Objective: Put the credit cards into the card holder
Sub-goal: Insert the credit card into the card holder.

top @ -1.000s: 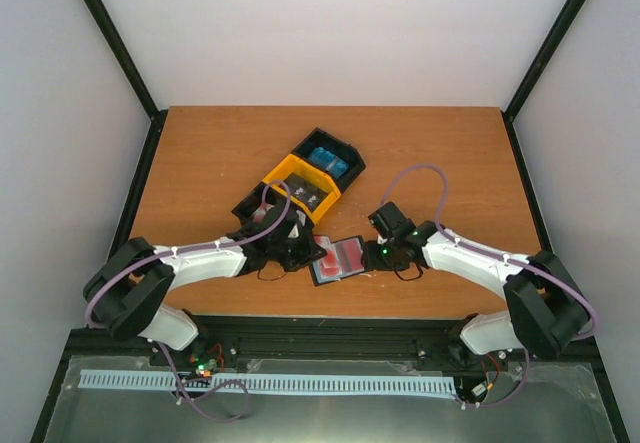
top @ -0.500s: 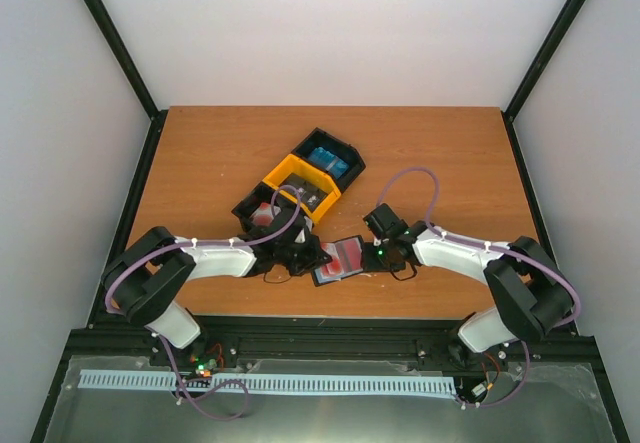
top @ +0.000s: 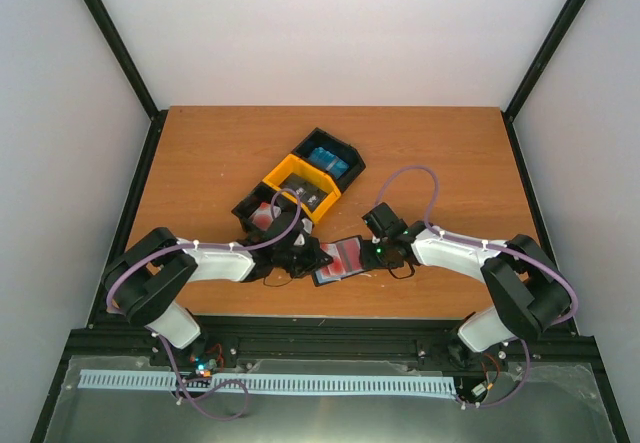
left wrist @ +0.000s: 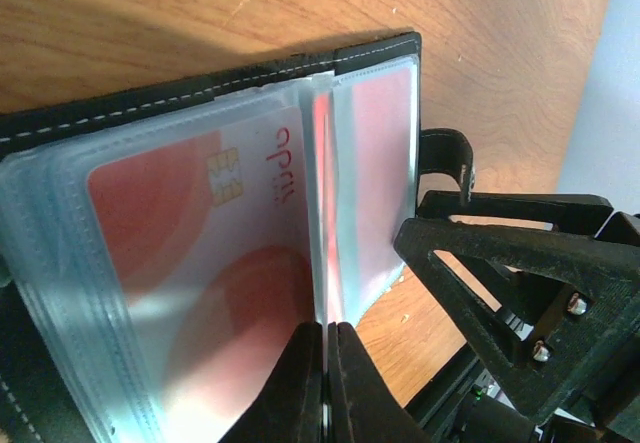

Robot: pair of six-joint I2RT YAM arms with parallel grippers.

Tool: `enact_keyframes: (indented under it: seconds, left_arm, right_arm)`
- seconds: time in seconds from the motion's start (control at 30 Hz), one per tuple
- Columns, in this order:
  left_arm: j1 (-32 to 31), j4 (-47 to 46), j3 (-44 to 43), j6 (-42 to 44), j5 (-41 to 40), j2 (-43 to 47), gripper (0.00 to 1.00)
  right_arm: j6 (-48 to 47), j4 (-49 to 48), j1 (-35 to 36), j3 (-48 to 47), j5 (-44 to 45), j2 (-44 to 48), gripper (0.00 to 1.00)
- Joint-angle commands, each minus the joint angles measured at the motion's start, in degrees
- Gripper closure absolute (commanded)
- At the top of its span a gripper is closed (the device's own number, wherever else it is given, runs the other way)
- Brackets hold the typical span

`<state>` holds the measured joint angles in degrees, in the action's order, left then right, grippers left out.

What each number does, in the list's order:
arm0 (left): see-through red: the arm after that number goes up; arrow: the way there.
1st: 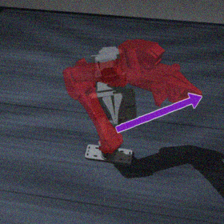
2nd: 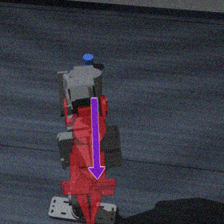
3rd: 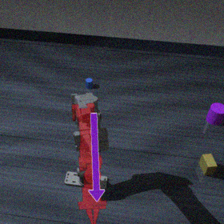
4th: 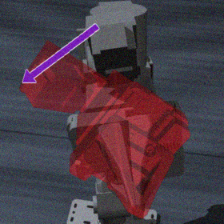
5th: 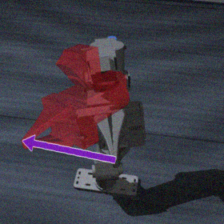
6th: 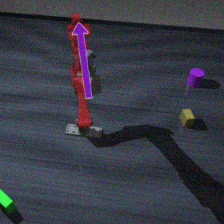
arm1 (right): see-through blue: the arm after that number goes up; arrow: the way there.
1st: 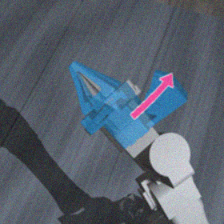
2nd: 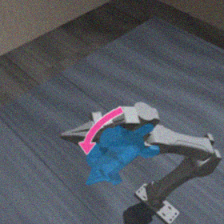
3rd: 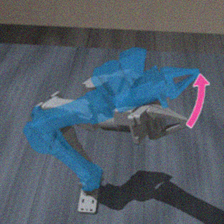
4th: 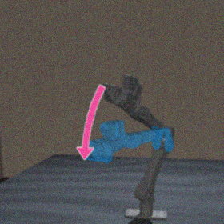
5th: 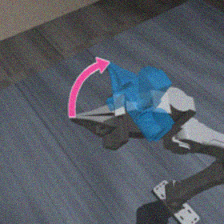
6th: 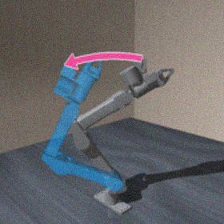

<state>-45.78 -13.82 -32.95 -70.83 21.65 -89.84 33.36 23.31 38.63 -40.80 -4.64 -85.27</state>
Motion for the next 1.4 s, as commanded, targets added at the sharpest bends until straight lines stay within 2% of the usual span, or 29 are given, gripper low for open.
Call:
enact_keyframes:
  seconds: [0.0,0.7,1.0,1.37]
  left_arm:
    - [-0.8,-3.86,0.35,-1.24,0.12,-0.24,0.99]
    - [-0.63,-3.04,-1.44,-3.15,1.28,-4.43,0.99]
    - [-0.62,-5.37,-2.47,-1.83,3.32,-6.72,0.99]
    - [-0.63,-6.68,-2.47,-2.62,1.1,-8.23,0.98]
  right_arm:
    - [-0.26,-0.84,-0.22,1.68,0.8,-1.47,0.57]
    - [0.75,-0.64,-0.22,2.65,-0.8,-3.35,0.59]
    - [1.14,-0.16,-0.22,2.34,-3.02,-5.2,0.71]
    - [1.92,-0.46,-0.22,2.82,-3.5,-4.78,0.74]
